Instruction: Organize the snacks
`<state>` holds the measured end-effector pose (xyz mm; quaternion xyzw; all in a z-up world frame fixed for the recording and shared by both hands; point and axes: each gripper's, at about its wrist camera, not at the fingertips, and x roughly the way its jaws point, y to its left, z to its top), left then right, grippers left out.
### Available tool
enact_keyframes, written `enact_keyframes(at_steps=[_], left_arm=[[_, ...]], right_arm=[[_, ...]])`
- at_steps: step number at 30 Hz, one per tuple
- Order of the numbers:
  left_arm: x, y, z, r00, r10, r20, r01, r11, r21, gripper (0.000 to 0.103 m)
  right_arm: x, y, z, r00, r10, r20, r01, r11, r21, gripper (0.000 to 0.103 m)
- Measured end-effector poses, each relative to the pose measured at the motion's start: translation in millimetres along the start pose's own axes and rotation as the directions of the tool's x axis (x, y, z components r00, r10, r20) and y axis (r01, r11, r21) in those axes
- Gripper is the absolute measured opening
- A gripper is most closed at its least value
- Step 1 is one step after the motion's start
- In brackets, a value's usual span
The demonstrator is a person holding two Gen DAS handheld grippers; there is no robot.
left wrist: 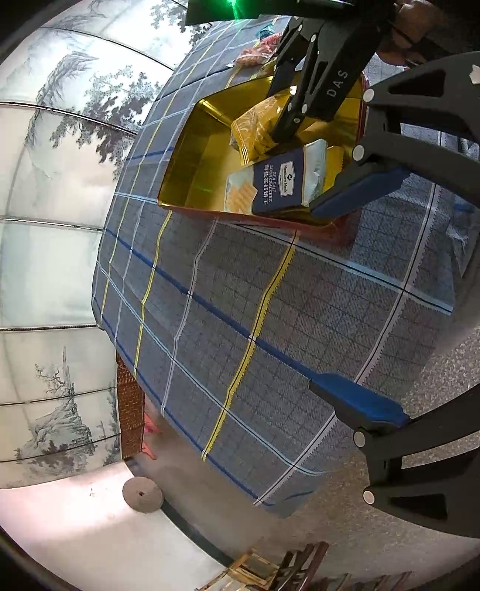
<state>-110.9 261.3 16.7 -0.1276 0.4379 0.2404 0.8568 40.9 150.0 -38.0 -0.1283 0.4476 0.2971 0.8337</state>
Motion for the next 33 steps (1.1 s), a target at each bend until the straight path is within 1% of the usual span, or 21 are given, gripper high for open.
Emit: enact_keyframes(at_steps=[12,17,21,24,27,31,33], left_arm=[[-2.1,-4.1,-1.9,1.000,-0.005,-0.004,0.005,1.000,0.007,0.083],[-6.9,-16.0,-1.4,1.000,-0.017,0.000,0.017,0.999,0.030,0.084],[-11.6,-31.6,-0.5,1.000,-0.030,0.005,0.029,0.998,0.063,0.083],[-15.8,-44.6,0.7,0.999,-0.047,0.009,0.046,0.995,0.089,0.084],[-19.8,-59.5,1.4,0.998,-0.066,0.013,0.064,0.991,0.118,0.084],[-22.9,-82.6,1.0,0.995,-0.098,0.007,0.096,0.983,0.158,0.084],[-23.6,-93.8,-0.5,0.994,-0.113,0.000,0.111,0.978,0.177,0.084]], right_arm=[[-0.8,0.7,-7.7,0.999,0.047,-0.026,-0.047,0.999,-0.016,0.060],[-13.5,-10.6,-10.4,0.998,0.068,-0.007,-0.068,0.998,0.009,0.061],[-33.2,-29.0,-10.6,0.996,0.081,0.031,-0.082,0.996,0.032,0.062],[-50.1,-49.9,-14.2,0.997,0.054,0.056,-0.056,0.998,0.042,0.062],[-68.0,-81.6,-23.0,0.997,0.013,0.079,-0.019,0.997,0.073,0.063],[-90.1,-135.8,-41.3,0.993,-0.084,0.079,0.073,0.988,0.135,0.064],[-96.3,-164.8,-53.2,0.987,-0.150,0.050,0.140,0.976,0.165,0.064]])
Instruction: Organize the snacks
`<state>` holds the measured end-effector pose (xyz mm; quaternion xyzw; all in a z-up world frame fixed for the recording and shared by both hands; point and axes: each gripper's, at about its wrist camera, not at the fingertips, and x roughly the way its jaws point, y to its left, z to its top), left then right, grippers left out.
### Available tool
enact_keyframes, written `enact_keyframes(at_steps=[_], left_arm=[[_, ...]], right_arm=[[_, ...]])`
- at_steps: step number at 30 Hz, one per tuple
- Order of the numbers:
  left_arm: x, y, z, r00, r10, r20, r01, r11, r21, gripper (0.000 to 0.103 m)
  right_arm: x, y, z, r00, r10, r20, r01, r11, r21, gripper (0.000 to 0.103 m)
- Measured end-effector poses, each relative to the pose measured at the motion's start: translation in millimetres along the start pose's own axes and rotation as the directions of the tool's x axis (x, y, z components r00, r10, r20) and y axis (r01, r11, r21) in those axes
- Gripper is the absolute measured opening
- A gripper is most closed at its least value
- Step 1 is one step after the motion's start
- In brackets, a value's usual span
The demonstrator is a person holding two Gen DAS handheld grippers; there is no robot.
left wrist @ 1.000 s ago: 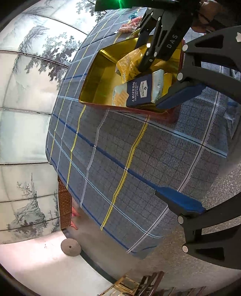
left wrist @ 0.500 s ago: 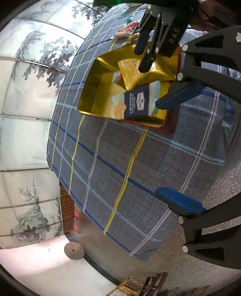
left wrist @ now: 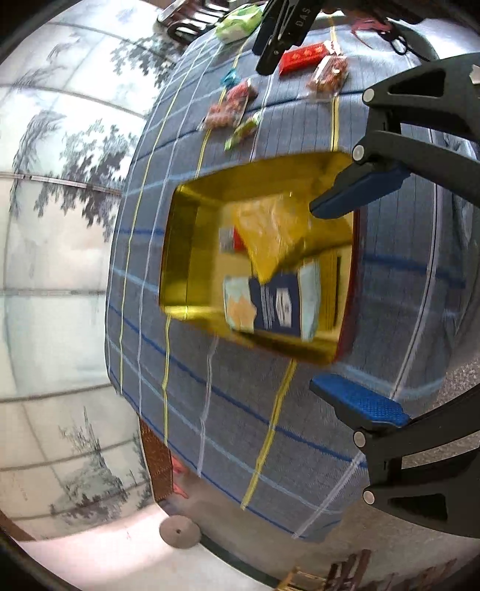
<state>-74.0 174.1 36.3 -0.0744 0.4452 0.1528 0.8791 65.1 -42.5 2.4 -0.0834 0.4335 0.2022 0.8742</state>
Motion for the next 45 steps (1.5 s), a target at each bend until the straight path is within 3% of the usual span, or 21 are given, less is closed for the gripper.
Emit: enact_keyframes(at_steps=[3,7,14,20,26,30,35,42,45], left_arm=[[1.3,-21.0,2.9,1.000,-0.022,-0.008,0.023,0.999,0.038,0.084],[3.9,-52.0,4.8,0.996,-0.076,-0.041,0.079,0.993,0.088,0.084],[9.8,-101.4,3.9,0.988,-0.122,-0.089,0.135,0.980,0.150,0.084],[16.8,-133.8,2.3,0.981,-0.138,-0.134,0.161,0.970,0.182,0.084],[26.3,-155.7,-0.5,0.972,-0.149,-0.184,0.182,0.966,0.182,0.084],[32.5,-166.2,-1.7,0.966,-0.150,-0.210,0.189,0.965,0.181,0.084],[37.5,-177.7,-0.4,0.959,-0.157,-0.235,0.200,0.965,0.171,0.084],[45.2,-196.1,1.7,0.936,-0.199,-0.289,0.242,0.963,0.121,0.084],[51.5,-202.9,3.4,0.914,-0.235,-0.330,0.267,0.962,0.056,0.084]], right_arm=[[0.7,-44.6,-17.8,0.995,-0.084,-0.044,0.086,0.996,0.039,0.064],[6.5,-82.6,-38.6,0.985,-0.138,-0.101,0.146,0.987,0.073,0.064],[20.4,-103.0,-64.1,0.982,-0.107,-0.153,0.126,0.985,0.120,0.064],[28.6,-103.4,-68.5,0.988,-0.065,-0.142,0.085,0.987,0.140,0.065],[31.7,-99.4,-71.8,0.990,-0.086,-0.111,0.097,0.991,0.094,0.065],[30.5,-100.6,-71.1,0.994,-0.073,-0.084,0.078,0.995,0.067,0.049],[39.8,-125.9,-56.7,0.995,-0.078,-0.061,0.083,0.993,0.085,0.047],[61.1,-163.1,-32.4,0.993,-0.116,-0.015,0.116,0.991,0.070,0.047],[65.7,-173.4,-28.5,0.992,-0.128,0.003,0.127,0.990,0.054,0.047]])
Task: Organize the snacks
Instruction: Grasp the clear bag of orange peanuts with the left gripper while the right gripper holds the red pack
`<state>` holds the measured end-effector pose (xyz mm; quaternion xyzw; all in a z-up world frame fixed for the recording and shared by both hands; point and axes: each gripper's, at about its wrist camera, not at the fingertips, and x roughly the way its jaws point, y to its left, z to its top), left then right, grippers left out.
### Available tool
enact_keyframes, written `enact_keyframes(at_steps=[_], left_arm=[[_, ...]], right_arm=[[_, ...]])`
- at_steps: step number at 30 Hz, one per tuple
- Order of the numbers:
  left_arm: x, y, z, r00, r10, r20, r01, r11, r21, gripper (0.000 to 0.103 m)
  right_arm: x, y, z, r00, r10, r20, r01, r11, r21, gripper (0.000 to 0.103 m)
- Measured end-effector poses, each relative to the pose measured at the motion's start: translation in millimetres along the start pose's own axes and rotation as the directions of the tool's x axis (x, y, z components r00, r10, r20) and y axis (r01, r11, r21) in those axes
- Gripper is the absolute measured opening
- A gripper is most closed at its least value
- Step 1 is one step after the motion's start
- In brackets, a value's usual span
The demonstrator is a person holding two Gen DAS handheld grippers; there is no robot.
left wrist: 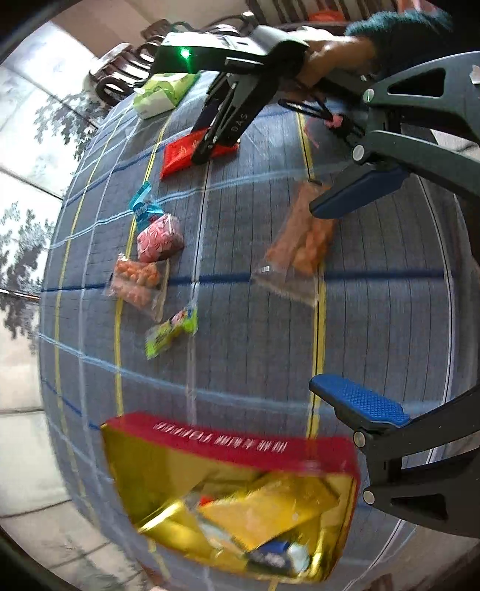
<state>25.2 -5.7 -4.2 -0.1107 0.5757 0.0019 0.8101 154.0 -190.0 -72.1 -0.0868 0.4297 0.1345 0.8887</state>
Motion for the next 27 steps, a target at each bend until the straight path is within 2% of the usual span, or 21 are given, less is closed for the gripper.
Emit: enact_keyframes(at_steps=[4,8,13,17,21,27], left_arm=[[10.5,-1.9,4.7,0.997,-0.053,-0.051,0.048,0.994,-0.102,0.083],[15.7,-5.9,8.1,0.995,-0.081,-0.066,0.067,0.979,-0.192,0.083],[29.4,-15.6,11.5,0.986,-0.125,-0.114,0.084,0.947,-0.310,0.083],[40.3,-22.7,11.1,0.984,-0.114,-0.135,0.051,0.915,-0.401,0.083],[48.4,-29.7,13.7,0.986,-0.074,-0.150,0.001,0.898,-0.440,0.081],[57.9,-33.4,17.0,0.986,-0.014,-0.165,-0.060,0.898,-0.437,0.072]], right_arm=[[2.4,-7.8,-0.2,1.000,0.014,0.017,-0.014,1.000,0.002,0.049],[3.9,-8.5,-1.3,1.000,0.018,0.024,-0.018,1.000,0.003,0.050],[5.0,-7.6,-0.3,1.000,0.017,0.023,-0.017,1.000,0.001,0.050],[4.1,-8.0,-1.1,1.000,0.017,0.023,-0.017,1.000,0.002,0.050],[3.5,-8.5,-2.0,0.999,0.021,0.024,-0.021,1.000,0.004,0.050],[4.2,-8.7,-2.3,0.999,0.027,0.024,-0.027,1.000,0.007,0.051]])
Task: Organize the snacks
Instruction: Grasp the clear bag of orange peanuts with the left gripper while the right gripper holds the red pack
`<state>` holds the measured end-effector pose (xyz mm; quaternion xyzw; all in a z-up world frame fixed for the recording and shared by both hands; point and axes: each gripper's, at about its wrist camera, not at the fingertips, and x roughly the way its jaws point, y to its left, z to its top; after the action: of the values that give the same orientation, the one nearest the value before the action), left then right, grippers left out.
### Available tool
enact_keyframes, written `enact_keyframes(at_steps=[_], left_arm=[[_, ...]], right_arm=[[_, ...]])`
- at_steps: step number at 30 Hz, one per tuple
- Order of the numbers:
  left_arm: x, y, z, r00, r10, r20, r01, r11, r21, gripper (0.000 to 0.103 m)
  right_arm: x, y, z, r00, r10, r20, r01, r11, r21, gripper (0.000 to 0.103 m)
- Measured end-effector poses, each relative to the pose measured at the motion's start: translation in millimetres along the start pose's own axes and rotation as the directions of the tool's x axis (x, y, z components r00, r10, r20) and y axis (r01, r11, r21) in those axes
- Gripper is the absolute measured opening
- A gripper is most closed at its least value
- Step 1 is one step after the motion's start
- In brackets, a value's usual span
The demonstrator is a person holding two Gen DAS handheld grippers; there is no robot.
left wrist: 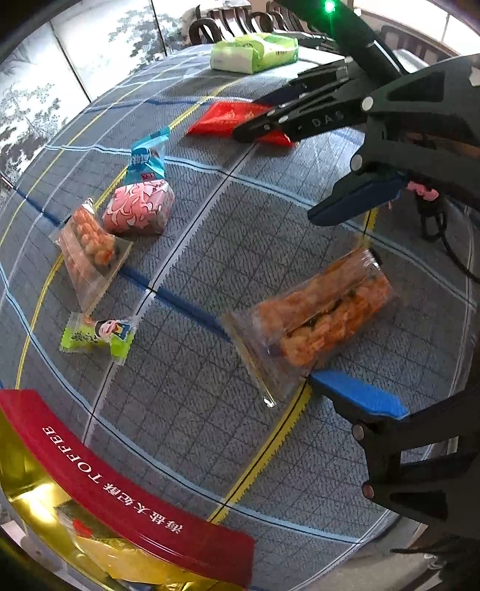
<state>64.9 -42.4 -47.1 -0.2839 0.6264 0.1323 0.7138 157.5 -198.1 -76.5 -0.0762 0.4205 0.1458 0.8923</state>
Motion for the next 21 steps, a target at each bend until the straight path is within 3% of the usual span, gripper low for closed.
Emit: enact_keyframes(at_steps=[1,11,13,21], left_arm=[[-0.3,-1.7,-0.5,1.000,0.009,0.006,-0.009,1.000,0.014,0.066],[-1.1,-7.2,0.3,0.996,0.079,0.033,-0.084,0.978,0.192,0.045],[-3.6,-6.9,1.5,0.994,0.098,0.046,-0.106,0.965,0.241,0.040],[-6.2,-7.8,3.9,0.990,0.108,0.094,-0.138,0.889,0.436,0.038]], right_arm=[[0.4,0.3,0.2,1.000,0.001,0.000,-0.001,1.000,0.001,0.051],[0.3,-0.3,0.3,1.000,0.001,0.000,-0.001,1.000,0.001,0.051],[0.8,0.1,0.4,1.000,0.001,0.000,-0.001,1.000,0.001,0.051],[0.0,-0.1,0.2,1.000,0.000,0.000,0.000,1.000,0.001,0.051]])
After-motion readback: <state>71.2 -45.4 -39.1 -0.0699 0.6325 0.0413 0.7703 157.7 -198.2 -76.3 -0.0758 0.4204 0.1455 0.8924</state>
